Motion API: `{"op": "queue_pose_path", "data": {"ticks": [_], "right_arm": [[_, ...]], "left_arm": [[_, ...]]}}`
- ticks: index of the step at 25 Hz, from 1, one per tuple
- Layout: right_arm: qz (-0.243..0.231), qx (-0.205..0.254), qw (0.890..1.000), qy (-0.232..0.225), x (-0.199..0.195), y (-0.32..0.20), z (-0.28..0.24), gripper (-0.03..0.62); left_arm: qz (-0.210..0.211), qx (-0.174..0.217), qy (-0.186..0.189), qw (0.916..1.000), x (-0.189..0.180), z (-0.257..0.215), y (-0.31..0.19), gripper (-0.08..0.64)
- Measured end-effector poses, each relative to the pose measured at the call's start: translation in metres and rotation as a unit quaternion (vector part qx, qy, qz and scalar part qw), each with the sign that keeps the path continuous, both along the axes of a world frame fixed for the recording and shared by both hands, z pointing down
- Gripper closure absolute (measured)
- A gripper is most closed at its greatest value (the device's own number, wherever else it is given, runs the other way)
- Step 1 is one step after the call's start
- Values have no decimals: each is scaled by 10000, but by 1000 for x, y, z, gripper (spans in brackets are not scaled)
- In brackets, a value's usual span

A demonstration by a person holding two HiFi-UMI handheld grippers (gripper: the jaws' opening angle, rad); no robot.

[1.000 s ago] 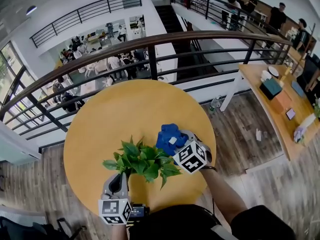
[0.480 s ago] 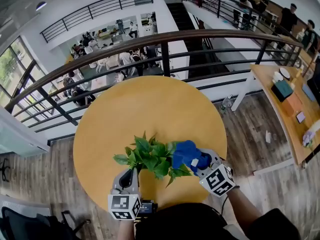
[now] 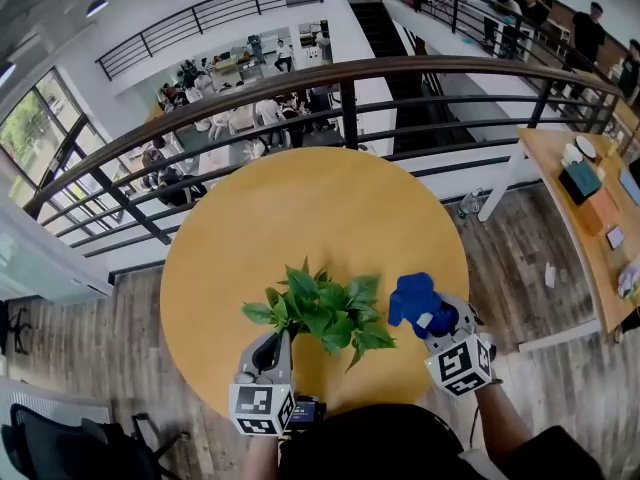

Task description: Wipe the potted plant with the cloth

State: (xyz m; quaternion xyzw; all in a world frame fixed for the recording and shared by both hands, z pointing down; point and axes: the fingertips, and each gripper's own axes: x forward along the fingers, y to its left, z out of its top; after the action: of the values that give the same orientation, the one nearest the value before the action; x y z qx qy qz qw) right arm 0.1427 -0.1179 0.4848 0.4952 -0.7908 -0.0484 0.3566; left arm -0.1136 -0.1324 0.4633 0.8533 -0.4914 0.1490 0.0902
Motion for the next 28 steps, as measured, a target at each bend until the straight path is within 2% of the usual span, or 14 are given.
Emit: {"op": "queue_pose_path", "data": {"ticks": [2, 4, 6, 8, 11, 16, 20, 22, 24, 26, 28], "right_arm": [[-355, 409, 9969, -570, -30, 1, -39, 431], [-832, 489, 9905, -979, -64, 9, -59, 431], [-1196, 288, 9872, -1012, -92, 20, -53, 431], [-1332, 82, 9889, -650, -101, 27, -25, 431], [-1198, -138, 9927, 79, -74, 32, 18, 431], [-583, -647, 9955, 370, -9, 41, 55, 431], [37, -1023, 9924, 687, 42, 36, 77, 431], [187, -928, 9932, 682, 53, 28, 70, 431], [210, -599, 9969, 463, 48, 12, 48, 431], [166, -91, 9998, 54, 30, -9, 14, 431], [5, 390, 9978, -537, 3, -29, -23, 431]], "left_arm": [[-2, -3, -13, 10000, 1, -1, 1, 558], [-6, -6, -21, 10000, 2, -2, 3, 558], [-13, -18, -35, 10000, 2, -2, 5, 558], [-9, -25, -63, 10000, 2, -1, 6, 558], [19, -19, -99, 9999, 11, 0, 3, 558], [-11, -48, -134, 9999, 6, 2, -1, 558], [-66, -66, -145, 9999, 2, 3, -2, 558], [-85, -54, -133, 9999, 3, 1, 0, 558], [-99, -24, -131, 9999, 3, -1, 1, 558], [-112, -4, -136, 9998, 3, -2, 0, 558], [-126, 7, -139, 9998, 3, -2, 0, 558]]}}
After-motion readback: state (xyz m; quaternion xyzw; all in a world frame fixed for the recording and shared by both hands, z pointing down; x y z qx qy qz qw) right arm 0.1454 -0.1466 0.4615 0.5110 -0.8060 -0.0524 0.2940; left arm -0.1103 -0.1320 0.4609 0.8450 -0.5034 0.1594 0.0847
